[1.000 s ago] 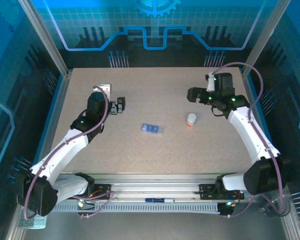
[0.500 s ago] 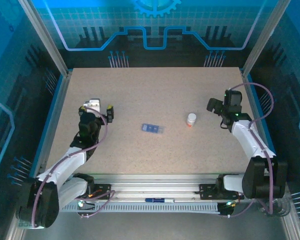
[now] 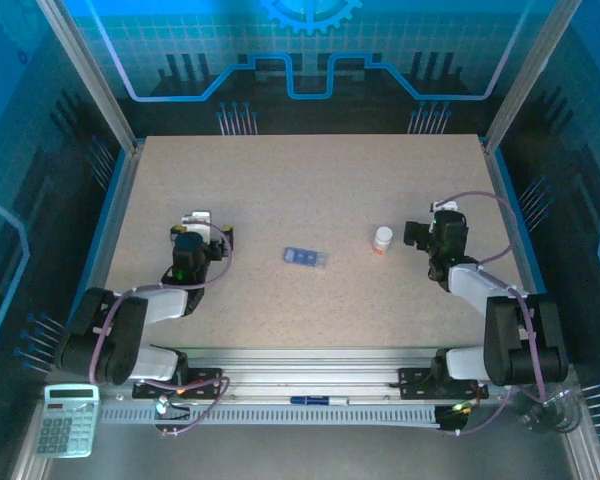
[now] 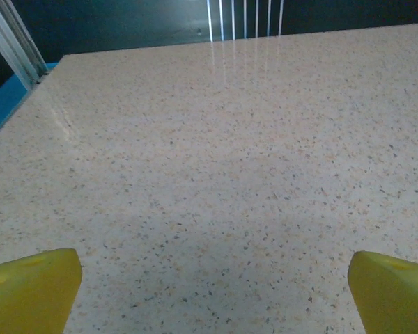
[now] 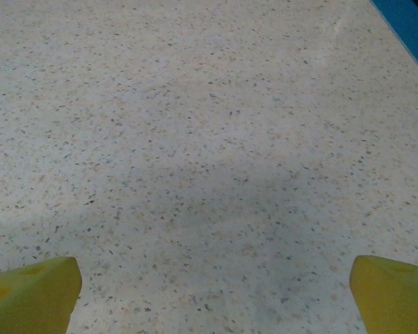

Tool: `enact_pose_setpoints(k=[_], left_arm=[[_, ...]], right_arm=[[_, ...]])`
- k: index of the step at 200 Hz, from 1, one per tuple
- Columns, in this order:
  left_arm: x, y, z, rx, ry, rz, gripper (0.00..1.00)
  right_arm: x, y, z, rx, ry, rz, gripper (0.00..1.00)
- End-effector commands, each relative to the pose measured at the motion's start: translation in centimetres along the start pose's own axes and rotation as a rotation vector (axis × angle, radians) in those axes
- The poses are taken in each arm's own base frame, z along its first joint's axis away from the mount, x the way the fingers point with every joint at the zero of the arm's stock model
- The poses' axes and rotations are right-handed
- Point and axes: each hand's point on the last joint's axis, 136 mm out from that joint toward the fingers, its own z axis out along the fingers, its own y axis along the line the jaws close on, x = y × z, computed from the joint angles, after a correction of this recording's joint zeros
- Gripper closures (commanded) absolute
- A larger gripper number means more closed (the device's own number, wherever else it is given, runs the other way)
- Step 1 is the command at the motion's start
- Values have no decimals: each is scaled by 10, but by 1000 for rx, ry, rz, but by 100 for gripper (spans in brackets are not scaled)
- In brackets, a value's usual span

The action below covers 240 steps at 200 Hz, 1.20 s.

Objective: Sort the pills into containers

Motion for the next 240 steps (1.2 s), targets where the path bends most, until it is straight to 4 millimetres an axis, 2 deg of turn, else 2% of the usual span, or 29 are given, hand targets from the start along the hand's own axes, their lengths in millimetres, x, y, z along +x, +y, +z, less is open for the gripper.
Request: enact_pose_setpoints(k=[1,18,42,61,71,103,116,128,240], left_arm=[[-19,-7,8,48,-75,-8,1],[-16,-7,11,62,-73,-17,1],[-9,-4,13,115,-64,-63,1],[-2,-12,18,186,-48,-60,1],[-2,-10,21,185,-44,-74,1],[-2,-12,23,243,-22,-100,1],[-2,-7,26,230,-11,-120,1],[-2,0,28,212,-2,-151,1],[-2,1,29,208,1,-151,1]], right_arm=[[-26,17,-1,-60,-185,-21,0],[-29,30,-4,-96,-239,-86,0],[-21,31,-3,-101,-305,-82,0],[-12,34,0,-116,-308,-89,0],[-15,33,-2,-116,-344,-87,0],[-12,41,4,-164,-290,-108,0],[-13,38,10,-147,-259,-94,0],[-14,38,10,-150,-266,-92,0],[-13,41,10,-125,-261,-122,0]])
